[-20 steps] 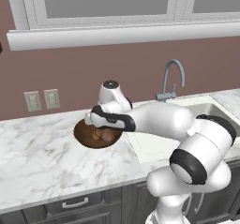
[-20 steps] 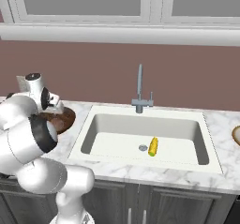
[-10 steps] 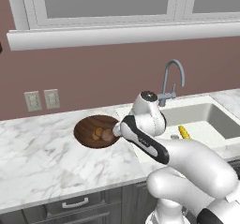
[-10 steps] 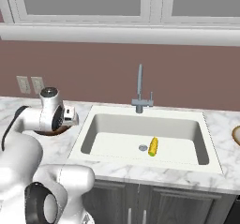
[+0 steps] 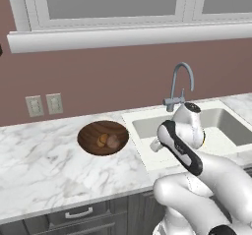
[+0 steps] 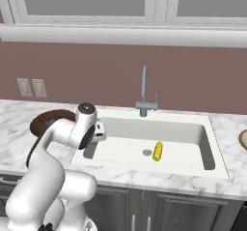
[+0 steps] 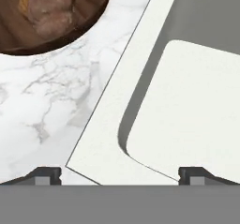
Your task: Pick the potatos from the cabinet and place them in one bowl. Pick the corn from the sink and place it in the other bowl.
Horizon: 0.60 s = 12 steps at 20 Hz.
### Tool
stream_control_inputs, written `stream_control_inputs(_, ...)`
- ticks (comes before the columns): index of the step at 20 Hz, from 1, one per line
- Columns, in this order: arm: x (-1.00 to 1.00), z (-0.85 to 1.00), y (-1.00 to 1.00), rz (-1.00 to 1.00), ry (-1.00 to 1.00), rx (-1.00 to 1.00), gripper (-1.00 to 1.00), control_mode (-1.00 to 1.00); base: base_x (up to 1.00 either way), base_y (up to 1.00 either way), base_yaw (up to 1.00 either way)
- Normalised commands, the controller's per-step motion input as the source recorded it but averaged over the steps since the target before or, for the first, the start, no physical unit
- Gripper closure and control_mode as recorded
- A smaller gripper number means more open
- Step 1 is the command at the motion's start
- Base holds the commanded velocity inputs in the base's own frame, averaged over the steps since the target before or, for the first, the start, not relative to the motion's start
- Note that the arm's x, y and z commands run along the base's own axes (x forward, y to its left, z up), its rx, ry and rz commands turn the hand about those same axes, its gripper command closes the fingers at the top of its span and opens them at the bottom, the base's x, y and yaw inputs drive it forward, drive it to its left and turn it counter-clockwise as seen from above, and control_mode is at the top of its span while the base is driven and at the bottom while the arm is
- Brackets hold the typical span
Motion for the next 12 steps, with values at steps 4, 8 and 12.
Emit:
stream_control_inputs(4, 0.00, 0.00, -1.00, 0.19, 0.08, 0.00, -1.00, -1.00, 0.00, 0.00, 0.00)
stream_control_inputs(8, -0.01, 0.03, -0.94, 0.09, 0.02, 0.00, -1.00, -1.00, 0.00, 0.00, 0.00)
stream_control_inputs(12, 0.00, 0.10, -0.70, -0.02, 0.00, 0.02, -1.00, -1.00, 0.00, 0.00, 0.00)
